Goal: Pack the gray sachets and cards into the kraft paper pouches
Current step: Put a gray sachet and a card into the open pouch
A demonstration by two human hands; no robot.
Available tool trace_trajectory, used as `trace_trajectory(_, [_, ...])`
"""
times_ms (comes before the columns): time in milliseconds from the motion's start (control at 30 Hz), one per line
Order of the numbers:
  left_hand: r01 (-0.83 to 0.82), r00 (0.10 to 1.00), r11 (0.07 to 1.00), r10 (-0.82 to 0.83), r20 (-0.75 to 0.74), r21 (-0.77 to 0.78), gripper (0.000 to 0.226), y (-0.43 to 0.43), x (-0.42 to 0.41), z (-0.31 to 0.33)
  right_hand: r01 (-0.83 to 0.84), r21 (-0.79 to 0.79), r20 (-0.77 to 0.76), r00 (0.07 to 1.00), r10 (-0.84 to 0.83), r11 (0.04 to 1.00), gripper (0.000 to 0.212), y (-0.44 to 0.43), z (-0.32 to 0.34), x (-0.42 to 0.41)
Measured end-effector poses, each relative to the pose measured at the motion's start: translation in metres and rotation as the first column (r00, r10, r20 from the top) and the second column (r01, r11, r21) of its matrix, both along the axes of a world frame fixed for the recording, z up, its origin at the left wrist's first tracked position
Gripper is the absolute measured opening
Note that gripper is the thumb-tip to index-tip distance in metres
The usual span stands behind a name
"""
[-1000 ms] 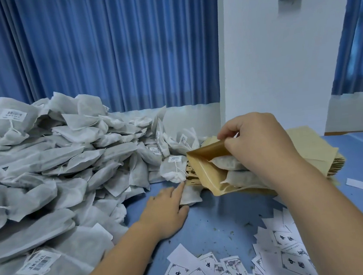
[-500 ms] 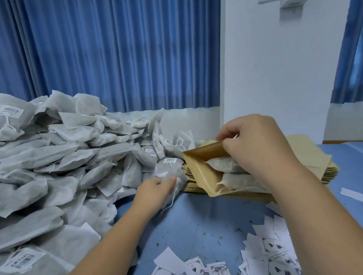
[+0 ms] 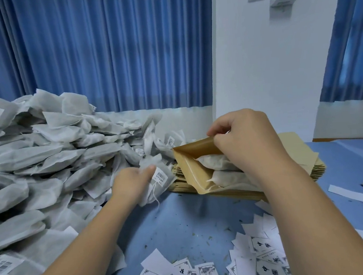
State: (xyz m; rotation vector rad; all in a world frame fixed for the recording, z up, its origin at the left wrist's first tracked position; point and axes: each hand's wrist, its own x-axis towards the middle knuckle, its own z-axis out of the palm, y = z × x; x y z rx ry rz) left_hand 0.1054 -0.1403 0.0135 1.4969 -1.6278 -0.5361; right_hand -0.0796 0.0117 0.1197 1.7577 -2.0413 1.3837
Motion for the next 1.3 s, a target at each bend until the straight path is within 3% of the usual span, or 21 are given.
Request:
trace_trajectory(100, [0.134, 0.979, 0.967, -0.095, 0.18, -0.216, 0.024, 0.025, 0.017, 0.013, -0.001, -0.012, 0.009, 1.0, 0.001, 1.0, 0.032, 0.002, 0.0, -0.001])
trace_trajectory(200, [0.359, 0.859, 0.93, -0.296, 0.417, -0.081, 0.044, 0.041, 0.032, 0.016, 0.004, -0.009, 0.012, 1.0, -0.004, 1.0, 0.032, 0.003, 0.001, 0.0])
trace_trajectory(300, [0.444, 0.672, 0.896, -0.343, 0.656, 0.014, 0.056, 0.05, 0.033, 0.009, 0.004, 0.001, 0.011, 1.0, -0.004, 1.0, 0.033, 0.005, 0.002, 0.002])
trace_trajectory(367, [0.474, 0.574, 0.877, -0.377, 0.727, 0.08, 0.054, 0.056, 0.029, 0.003, 0.005, 0.014, -0.001, 1.0, -0.005, 1.0, 0.032, 0.006, 0.002, 0.003])
trace_trajectory(467, [0.454, 0.505, 0.846, -0.503, 0.701, 0.28, 0.053, 0.061, 0.027, -0.003, -0.007, 0.035, -0.012, 1.0, 0.008, 0.999, 0.031, 0.005, 0.001, 0.004])
trace_trajectory(533, [0.424, 0.51, 0.848, -0.515, 0.689, 0.319, 0.053, 0.061, 0.026, -0.003, -0.016, 0.04, -0.013, 1.0, 0.017, 0.999, 0.03, 0.005, 0.001, 0.003])
trace_trajectory(667, [0.442, 0.564, 0.865, -0.474, 0.677, 0.237, 0.042, 0.059, 0.029, 0.011, -0.021, 0.056, -0.013, 1.0, 0.022, 0.998, 0.03, 0.004, 0.0, 0.0])
trace_trajectory(800, [0.535, 0.679, 0.797, -0.603, 0.419, 0.28, 0.038, 0.07, 0.048, 0.056, -0.033, 0.062, -0.025, 0.999, 0.035, 0.998, 0.028, 0.0, -0.003, -0.004])
trace_trajectory(933, [0.707, 0.603, 0.665, -0.744, 0.286, 0.24, 0.049, 0.095, 0.063, 0.096, -0.035, 0.05, -0.029, 0.999, 0.036, 0.998, 0.024, -0.002, -0.004, -0.006])
trace_trajectory(1100, [0.805, 0.568, 0.59, -0.799, 0.198, 0.069, 0.047, 0.115, 0.058, 0.112, -0.042, 0.06, -0.035, 0.998, 0.044, 0.997, 0.021, -0.001, -0.005, -0.004])
trace_trajectory(1200, [0.797, 0.583, 0.603, -0.776, 0.242, 0.014, 0.043, 0.122, 0.041, 0.108, -0.051, 0.083, -0.043, 0.998, 0.054, 0.995, 0.021, 0.001, -0.004, -0.001])
trace_trajectory(1300, [0.74, 0.602, 0.671, -0.626, 0.496, -0.05, 0.042, 0.124, 0.019, 0.094, -0.057, 0.093, -0.043, 0.997, 0.061, 0.994, 0.025, 0.003, -0.003, 0.003])
